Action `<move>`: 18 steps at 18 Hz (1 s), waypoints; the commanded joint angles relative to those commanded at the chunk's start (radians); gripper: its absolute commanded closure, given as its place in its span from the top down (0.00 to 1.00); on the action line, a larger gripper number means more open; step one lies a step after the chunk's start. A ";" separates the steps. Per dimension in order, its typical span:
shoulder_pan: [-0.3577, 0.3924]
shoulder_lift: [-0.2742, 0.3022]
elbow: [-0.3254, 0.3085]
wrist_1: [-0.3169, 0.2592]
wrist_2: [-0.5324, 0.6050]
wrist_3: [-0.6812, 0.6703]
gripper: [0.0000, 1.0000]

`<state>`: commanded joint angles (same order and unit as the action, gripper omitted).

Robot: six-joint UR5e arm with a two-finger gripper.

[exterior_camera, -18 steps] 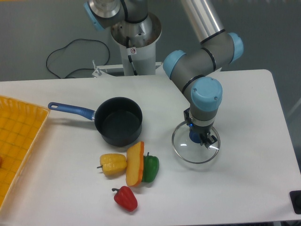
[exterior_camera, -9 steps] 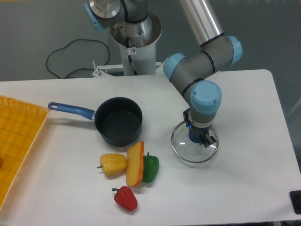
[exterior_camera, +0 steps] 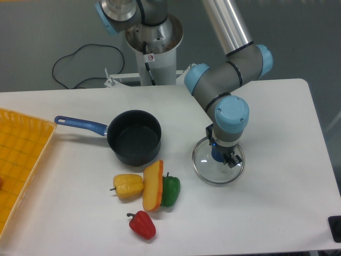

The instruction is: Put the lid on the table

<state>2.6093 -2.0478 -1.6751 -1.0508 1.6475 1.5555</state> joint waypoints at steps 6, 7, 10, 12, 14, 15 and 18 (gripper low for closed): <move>0.000 -0.003 0.002 0.000 0.000 0.002 0.46; 0.000 -0.005 0.000 0.000 0.000 0.002 0.46; -0.002 -0.006 0.002 0.000 0.002 0.002 0.53; -0.002 -0.008 0.002 0.000 0.002 0.002 0.53; -0.002 -0.008 0.002 0.000 0.002 0.002 0.53; -0.002 -0.009 0.002 0.000 0.002 0.002 0.53; -0.003 -0.009 0.002 0.000 0.024 0.002 0.53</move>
<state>2.6062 -2.0571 -1.6736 -1.0508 1.6719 1.5570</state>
